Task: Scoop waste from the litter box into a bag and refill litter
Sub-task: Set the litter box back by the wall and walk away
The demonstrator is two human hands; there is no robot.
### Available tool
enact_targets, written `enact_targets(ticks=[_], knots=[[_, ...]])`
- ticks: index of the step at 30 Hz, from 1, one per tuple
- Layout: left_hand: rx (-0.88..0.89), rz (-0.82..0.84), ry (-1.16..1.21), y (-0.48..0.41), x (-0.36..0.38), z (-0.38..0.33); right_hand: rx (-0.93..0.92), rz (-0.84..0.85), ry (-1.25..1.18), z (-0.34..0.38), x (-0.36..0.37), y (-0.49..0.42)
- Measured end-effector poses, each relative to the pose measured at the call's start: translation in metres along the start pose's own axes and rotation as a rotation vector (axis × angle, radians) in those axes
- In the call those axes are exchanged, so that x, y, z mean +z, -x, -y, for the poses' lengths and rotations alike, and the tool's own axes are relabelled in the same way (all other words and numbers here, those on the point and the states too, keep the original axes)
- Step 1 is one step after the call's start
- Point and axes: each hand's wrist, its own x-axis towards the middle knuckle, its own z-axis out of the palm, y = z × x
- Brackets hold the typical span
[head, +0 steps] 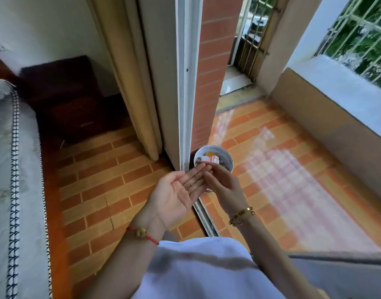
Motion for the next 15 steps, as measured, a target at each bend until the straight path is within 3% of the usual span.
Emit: enact_targets(ticks=[15], knots=[[-0.271, -0.006, -0.249, -0.205, 0.056, -0.093, 0.156, -0.373, 0.029, -0.047, -0.058, -0.165]])
